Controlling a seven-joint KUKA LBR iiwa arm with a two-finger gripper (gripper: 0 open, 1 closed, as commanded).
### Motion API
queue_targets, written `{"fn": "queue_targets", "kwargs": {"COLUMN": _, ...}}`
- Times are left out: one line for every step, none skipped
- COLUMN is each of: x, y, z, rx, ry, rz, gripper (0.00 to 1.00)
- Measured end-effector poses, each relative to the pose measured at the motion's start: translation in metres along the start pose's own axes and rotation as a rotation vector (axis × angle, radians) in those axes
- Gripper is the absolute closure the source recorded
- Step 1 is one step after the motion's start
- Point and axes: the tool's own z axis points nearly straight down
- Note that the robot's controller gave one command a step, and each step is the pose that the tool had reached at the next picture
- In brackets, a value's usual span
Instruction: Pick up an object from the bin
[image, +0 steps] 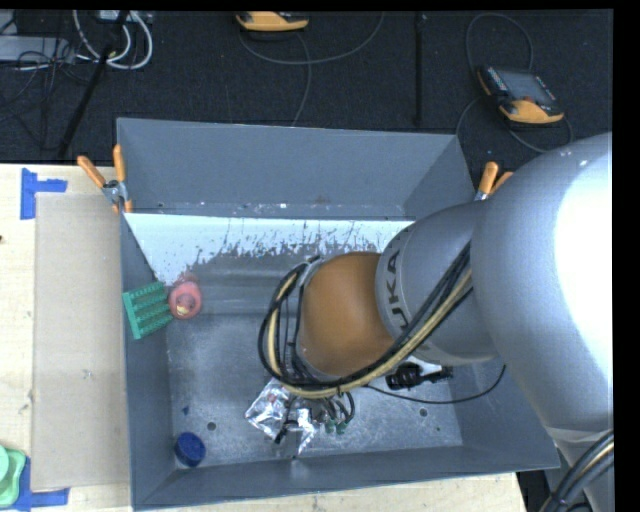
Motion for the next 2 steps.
{"fn": "queue_targets", "kwargs": {"x": -0.002, "y": -0.001, "z": -0.004, "rx": -0.001, "ry": -0.007, "rz": 0.005, "gripper": 1.00}}
{"fn": "queue_targets", "kwargs": {"x": -0.022, "y": -0.012, "z": -0.101, "rx": -0.003, "ry": -0.017, "rz": 0.003, "gripper": 1.00}}
